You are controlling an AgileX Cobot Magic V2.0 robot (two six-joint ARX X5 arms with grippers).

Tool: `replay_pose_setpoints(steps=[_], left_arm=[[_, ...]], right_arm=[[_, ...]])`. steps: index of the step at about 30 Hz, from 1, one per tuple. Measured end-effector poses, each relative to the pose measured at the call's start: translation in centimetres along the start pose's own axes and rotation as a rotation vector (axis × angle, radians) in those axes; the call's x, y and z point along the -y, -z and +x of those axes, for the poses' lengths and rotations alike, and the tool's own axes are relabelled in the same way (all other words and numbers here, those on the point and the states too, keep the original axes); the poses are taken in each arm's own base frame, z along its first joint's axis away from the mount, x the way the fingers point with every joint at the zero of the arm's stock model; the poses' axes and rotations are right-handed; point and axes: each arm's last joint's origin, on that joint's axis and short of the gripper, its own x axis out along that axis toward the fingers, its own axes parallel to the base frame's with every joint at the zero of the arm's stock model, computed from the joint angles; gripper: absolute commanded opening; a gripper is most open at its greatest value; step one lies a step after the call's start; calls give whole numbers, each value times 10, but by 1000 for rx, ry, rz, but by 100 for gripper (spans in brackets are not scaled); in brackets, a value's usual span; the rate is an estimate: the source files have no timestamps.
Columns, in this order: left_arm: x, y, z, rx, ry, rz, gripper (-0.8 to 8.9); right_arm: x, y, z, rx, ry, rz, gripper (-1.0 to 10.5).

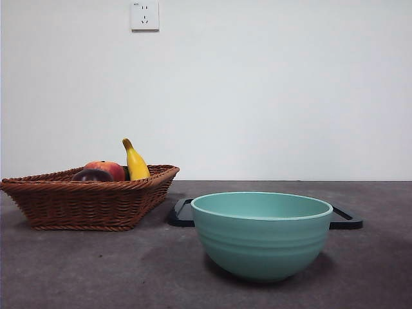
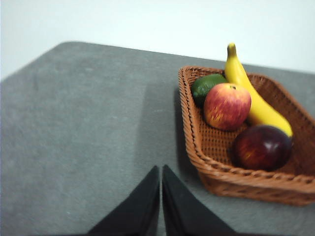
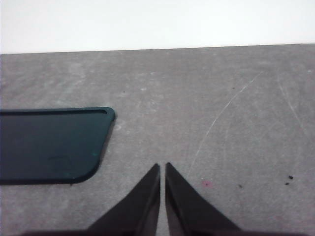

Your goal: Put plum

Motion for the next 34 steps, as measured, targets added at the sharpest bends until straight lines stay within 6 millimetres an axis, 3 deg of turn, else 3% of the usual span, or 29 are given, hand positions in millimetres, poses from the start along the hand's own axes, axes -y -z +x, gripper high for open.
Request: replay_pose_setpoints(steps=[10,14,19,27,34], left_arm=[[0,-1,0,-2,0,-219,8],[2,-10,-5,-4,14,-270,9],[7,-35,-15,24,64,-286,9],[15,-78,-26,-11,105,-270,9],[24,-112,-22,-190,239,-163,9]], right_arm=[[-2,-4,-2,-6,-57,118,7],[-4,-26,-9,61,-69,135,7],[-7,-53,-20,128,-81,135,7],[-13,-97,-31,75,-134,126,7],[-22,-138,-30,-74,-256,55,7]])
